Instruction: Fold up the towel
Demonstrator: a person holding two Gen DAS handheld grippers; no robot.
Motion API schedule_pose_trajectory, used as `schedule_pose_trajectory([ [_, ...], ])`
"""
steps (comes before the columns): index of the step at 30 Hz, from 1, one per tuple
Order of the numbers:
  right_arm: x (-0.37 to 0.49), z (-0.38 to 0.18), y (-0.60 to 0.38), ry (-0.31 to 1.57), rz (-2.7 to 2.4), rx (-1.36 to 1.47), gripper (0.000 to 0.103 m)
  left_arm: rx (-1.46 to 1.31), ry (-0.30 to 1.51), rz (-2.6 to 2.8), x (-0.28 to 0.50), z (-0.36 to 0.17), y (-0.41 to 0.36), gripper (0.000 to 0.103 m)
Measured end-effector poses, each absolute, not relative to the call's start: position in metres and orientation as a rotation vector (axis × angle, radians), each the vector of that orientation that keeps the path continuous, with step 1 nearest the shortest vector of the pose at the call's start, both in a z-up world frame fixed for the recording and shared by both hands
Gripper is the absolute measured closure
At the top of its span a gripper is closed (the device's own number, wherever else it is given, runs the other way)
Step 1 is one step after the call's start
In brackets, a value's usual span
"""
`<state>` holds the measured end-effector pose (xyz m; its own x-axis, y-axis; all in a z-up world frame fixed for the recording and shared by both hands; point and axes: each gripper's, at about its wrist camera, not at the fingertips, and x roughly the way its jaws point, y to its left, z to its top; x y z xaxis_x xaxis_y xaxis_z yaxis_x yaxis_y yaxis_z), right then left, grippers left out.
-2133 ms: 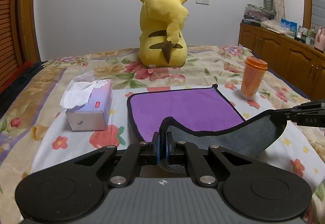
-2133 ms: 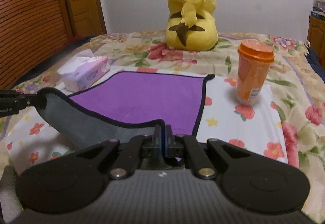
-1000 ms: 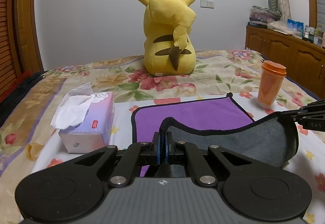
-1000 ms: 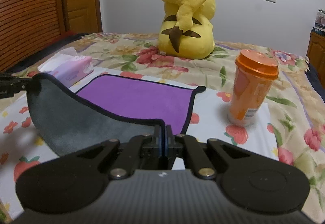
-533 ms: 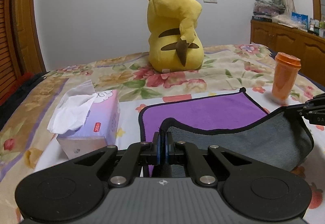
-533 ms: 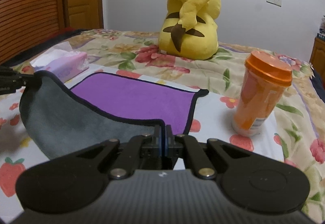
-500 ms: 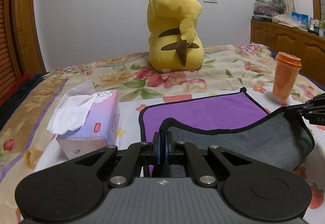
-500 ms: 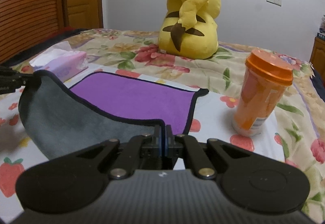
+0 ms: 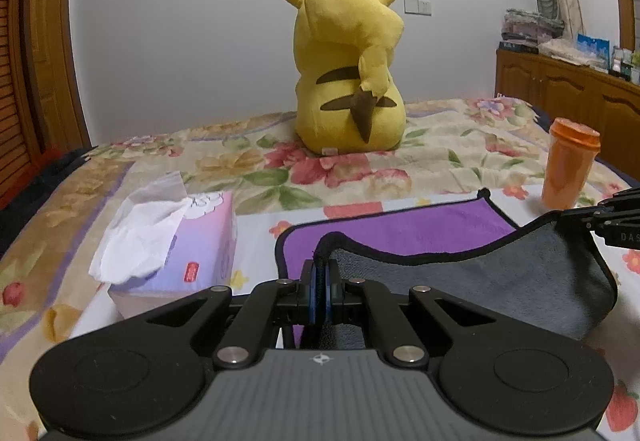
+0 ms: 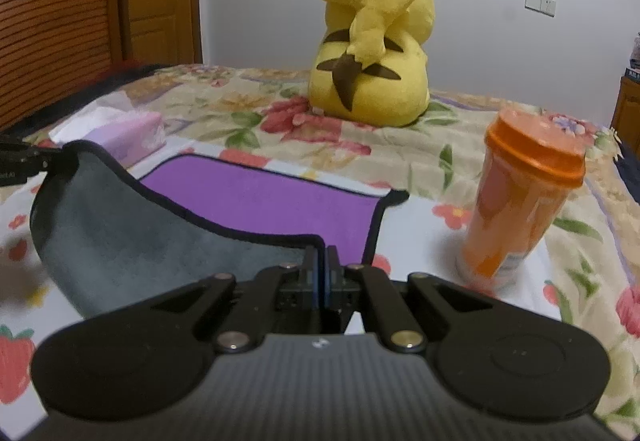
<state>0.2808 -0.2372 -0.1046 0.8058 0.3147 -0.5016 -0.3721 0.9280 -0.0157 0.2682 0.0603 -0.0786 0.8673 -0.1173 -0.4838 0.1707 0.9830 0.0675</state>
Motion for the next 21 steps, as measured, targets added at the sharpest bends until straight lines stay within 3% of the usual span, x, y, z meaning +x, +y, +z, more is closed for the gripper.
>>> schedule_pose_trajectory([
  [21,0.319,-0.076,-0.228,0.418,0.329,-0.142,0.100,0.101,0.422,-0.114,0.316,-0.061,0.062,0.095],
])
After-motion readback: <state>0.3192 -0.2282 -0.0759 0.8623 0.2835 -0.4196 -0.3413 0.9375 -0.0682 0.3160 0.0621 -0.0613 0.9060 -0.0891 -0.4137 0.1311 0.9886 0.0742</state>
